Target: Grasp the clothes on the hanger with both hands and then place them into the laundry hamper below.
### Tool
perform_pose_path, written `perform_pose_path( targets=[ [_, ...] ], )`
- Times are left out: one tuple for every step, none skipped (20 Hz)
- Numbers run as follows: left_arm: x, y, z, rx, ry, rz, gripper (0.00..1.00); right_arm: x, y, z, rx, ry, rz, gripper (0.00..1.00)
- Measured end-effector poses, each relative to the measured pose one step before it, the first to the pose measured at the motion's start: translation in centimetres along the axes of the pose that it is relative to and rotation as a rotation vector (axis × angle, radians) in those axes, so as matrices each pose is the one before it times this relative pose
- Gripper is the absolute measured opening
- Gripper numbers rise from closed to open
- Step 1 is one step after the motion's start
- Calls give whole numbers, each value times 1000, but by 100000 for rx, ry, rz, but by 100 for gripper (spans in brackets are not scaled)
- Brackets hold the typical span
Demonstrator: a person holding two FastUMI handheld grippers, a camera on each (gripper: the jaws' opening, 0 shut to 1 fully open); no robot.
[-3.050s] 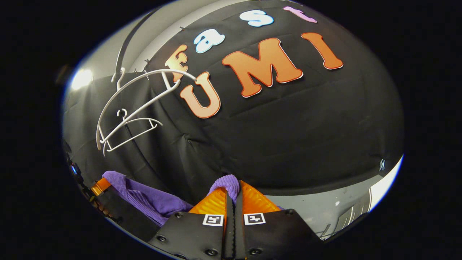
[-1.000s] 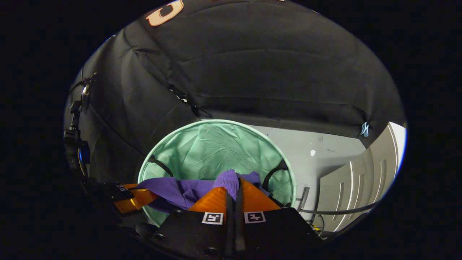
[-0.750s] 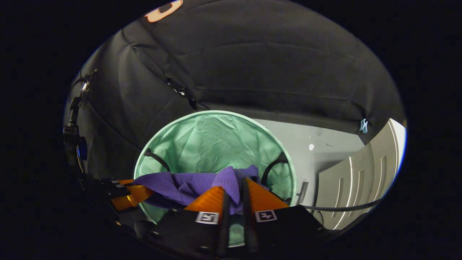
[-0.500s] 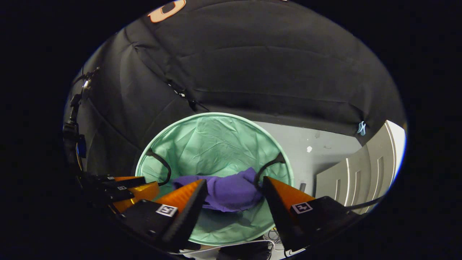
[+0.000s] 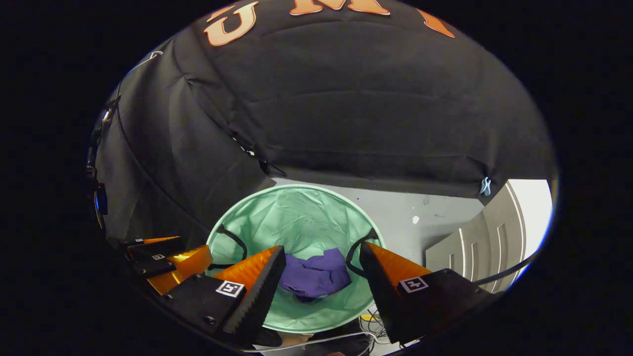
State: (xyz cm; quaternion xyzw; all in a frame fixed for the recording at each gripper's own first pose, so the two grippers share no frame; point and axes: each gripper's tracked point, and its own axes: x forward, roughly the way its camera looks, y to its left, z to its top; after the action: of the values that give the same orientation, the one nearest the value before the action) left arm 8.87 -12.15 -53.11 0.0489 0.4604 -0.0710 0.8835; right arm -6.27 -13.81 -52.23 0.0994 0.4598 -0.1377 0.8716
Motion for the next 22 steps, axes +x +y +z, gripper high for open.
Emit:
perform_pose_path(
  targets=[
    [-274, 87, 280, -335, -1777, -300, 97, -853, 286, 906, -345, -2370, 361, 99],
    [-290, 10, 438, 43, -1996, -16, 97, -920, 306, 1010, -335, -2495, 521, 99],
    [-287, -75, 462, -34, -2290, 509, 97, -1059, 200, 1144, -456, -2561, 578, 99],
    [-371, -12, 730, -164, -2687, 599, 97, -1099, 125, 1276, -644, -2483, 193, 98],
    [-598, -114, 906, -436, -2886, 187, 97, -1158, -69, 1214, -719, -2638, 158, 98],
    [-636, -159, 988, -895, -2794, -20, 97, -950, 137, 1267, -713, -2619, 249, 98],
    [-705, 7, 957, -835, -2830, -133, 97, -996, 78, 1092, -573, -2492, 336, 98],
    [-675, 147, 969, -400, -2693, -272, 97, -865, 151, 1131, -138, -2196, 700, 98],
    [-692, 20, 1031, 45, -2782, 32, 97, -956, 328, 995, 46, -2223, 906, 98],
    [-752, 2, 1111, 235, -3293, 181, 97, -879, 193, 1114, -80, -2275, 670, 98],
    [-890, 12, 1241, 85, -2993, 114, 97, -1102, 165, 1191, -259, -2453, 261, 98],
    [-799, 92, 1042, 130, -2942, 125, 96, -942, 64, 1234, -594, -2771, -37, 98],
    [-435, 52, 990, 12, -2895, 83, 97, -787, 40, 1286, -866, -2537, -239, 100],
    [-452, -31, 1133, -97, -2791, -13, 96, -709, 99, 1278, -721, -2266, 79, 98],
    [-637, 113, 1066, -19, -2837, 18, 96, -882, 238, 1009, -464, -2193, 506, 98],
    [-479, -11, 1019, 27, -2896, -26, 97, -754, 226, 907, -296, -1961, 700, 98],
    [-519, -116, 870, -117, -2445, 223, 97, -533, 367, 912, -270, -2028, 857, 98],
    [-492, -190, 846, -252, -2304, -36, 96, -549, 261, 1102, -391, -2136, 531, 98],
    [-603, 122, 739, -228, -2223, -333, 96, -743, 162, 1296, -499, -2325, 288, 98],
    [-635, 38, 938, -175, -2275, -154, 96, -664, 154, 1194, -518, -2393, 253, 98],
    [-1019, -164, 1114, -124, -2545, 77, 96, -740, 109, 982, -611, -2441, 218, 98],
    [-876, -181, 1205, -132, -2692, 10, 97, -814, 170, 759, -733, -2181, 122, 98]
  ],
)
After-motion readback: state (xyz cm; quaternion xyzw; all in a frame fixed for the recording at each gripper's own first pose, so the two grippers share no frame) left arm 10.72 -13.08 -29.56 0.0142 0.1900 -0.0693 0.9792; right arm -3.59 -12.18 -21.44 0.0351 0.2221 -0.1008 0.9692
